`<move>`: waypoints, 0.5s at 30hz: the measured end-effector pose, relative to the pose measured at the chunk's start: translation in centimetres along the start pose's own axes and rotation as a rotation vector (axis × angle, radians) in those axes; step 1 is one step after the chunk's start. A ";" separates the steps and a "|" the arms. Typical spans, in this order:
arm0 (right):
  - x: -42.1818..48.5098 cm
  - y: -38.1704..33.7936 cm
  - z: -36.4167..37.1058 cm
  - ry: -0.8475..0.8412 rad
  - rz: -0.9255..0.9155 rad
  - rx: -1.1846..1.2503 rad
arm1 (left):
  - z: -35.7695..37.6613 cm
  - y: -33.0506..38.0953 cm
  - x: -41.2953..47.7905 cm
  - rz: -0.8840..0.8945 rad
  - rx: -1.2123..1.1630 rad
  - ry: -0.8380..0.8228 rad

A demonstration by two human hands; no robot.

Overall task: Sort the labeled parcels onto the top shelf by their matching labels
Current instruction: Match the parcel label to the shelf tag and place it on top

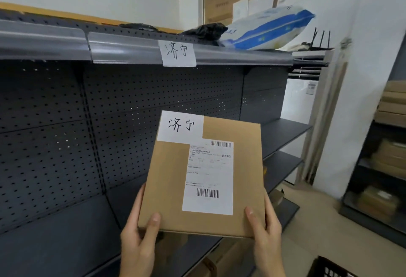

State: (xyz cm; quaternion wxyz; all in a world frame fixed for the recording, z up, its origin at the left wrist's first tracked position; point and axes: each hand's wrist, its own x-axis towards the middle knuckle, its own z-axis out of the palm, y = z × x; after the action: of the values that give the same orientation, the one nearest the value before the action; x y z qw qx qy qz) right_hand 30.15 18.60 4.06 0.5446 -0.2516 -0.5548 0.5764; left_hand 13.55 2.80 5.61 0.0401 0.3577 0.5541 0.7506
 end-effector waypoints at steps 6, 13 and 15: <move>4.9 -1.6 -2.4 -0.023 -0.099 0.065 | 4.6 0.8 1.1 0.147 0.092 0.027; 11.6 -4.0 -2.9 -0.111 -0.262 0.102 | 7.9 2.8 4.2 0.305 0.231 0.016; 13.0 -5.2 -2.3 -0.097 -0.331 0.113 | 8.1 3.9 5.4 0.354 0.266 -0.017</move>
State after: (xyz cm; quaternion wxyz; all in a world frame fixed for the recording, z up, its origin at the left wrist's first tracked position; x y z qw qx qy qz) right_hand 30.33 30.15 12.28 0.6181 -0.0979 -0.5810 0.5204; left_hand 15.59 10.29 12.66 -0.1354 0.4577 0.5765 0.6632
